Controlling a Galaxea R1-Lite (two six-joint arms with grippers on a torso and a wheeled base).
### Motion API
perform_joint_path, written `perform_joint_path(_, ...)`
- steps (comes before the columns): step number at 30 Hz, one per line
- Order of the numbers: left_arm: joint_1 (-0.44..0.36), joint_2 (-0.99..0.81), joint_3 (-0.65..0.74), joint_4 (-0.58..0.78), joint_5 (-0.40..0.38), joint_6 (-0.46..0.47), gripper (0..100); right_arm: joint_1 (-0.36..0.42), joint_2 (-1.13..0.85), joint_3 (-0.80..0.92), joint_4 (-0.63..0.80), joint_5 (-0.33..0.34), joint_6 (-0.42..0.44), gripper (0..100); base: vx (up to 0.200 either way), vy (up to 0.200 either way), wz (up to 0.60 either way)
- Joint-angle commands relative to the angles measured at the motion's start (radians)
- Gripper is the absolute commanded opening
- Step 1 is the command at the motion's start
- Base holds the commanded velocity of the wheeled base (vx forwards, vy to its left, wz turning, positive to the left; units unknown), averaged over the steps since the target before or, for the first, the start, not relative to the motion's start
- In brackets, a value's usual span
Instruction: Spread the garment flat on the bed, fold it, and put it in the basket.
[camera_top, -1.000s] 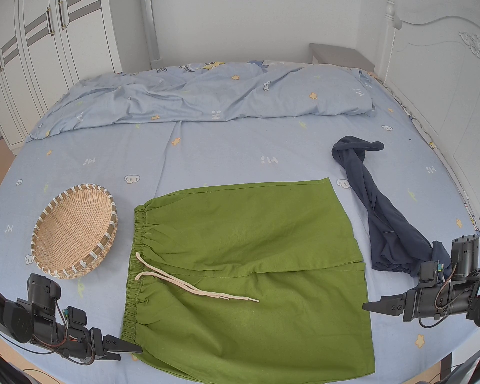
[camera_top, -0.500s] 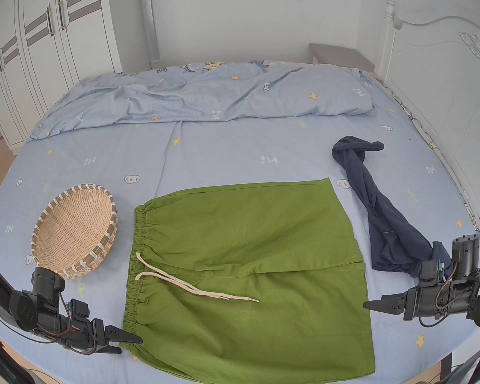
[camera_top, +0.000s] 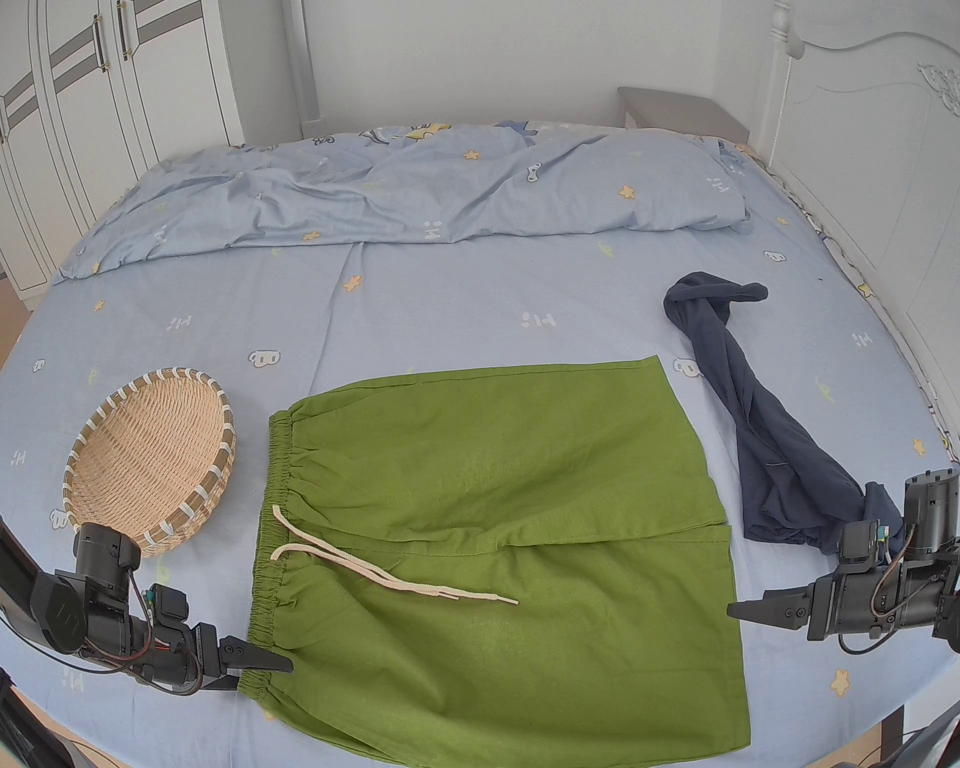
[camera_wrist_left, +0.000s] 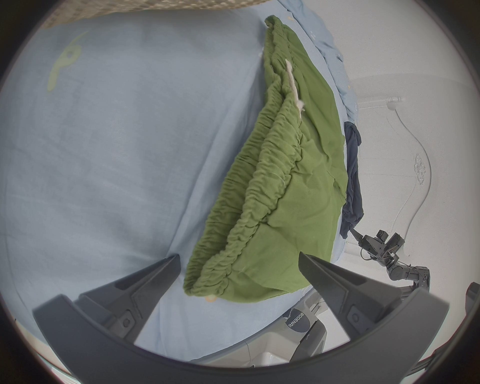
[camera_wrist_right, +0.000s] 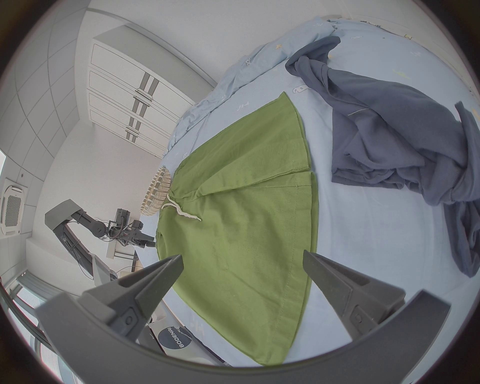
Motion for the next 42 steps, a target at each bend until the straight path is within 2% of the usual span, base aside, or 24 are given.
perform_joint_path(1,-0.016,0.028,-0.008,-0.003,0.000,-0.001,100,-0.001,0.004,0.001,-0.001,-0.001,0.000,100,0.000,0.000,0.00)
perform_joint_path(5,-0.016,0.028,-0.009,-0.004,-0.001,-0.001,100,-0.001,0.002,0.007,-0.002,-0.001,-0.001,100,0.000,0.000,0.00)
perform_joint_path(6,-0.016,0.028,-0.011,-0.004,-0.001,-0.001,0,-0.001,-0.001,0.010,-0.001,-0.001,-0.001,100,0.000,0.000,0.00)
perform_joint_path(12,-0.002,0.019,-0.002,-0.003,0.000,0.001,0,-0.005,-0.007,0.076,-0.002,-0.007,-0.004,100,0.000,0.000,0.00)
perform_joint_path(18,0.001,0.015,0.009,-0.003,-0.001,0.001,0,-0.044,-0.004,0.184,-0.001,-0.001,-0.018,100,0.000,0.000,0.00)
perform_joint_path(20,0.001,0.011,0.018,-0.003,-0.001,0.001,0,-0.045,0.001,0.227,0.001,-0.001,-0.049,100,0.000,0.000,0.00)
perform_joint_path(26,0.005,-0.004,0.026,-0.003,-0.001,0.001,0,-0.032,-0.009,0.233,0.110,0.001,-0.076,100,0.000,0.000,0.00)
perform_joint_path(31,0.013,-0.007,0.029,-0.003,-0.001,0.001,0,0.027,0.011,0.233,0.156,0.002,-0.080,100,0.000,0.000,0.00)
perform_joint_path(39,0.010,-0.010,0.020,-0.003,0.002,0.001,0,0.119,0.228,0.214,0.116,-0.002,-0.076,100,0.000,0.000,0.00)
perform_joint_path(42,0.010,-0.010,0.017,-0.003,0.002,0.001,0,0.122,0.278,0.217,0.084,-0.002,-0.076,100,0.000,0.000,0.00)
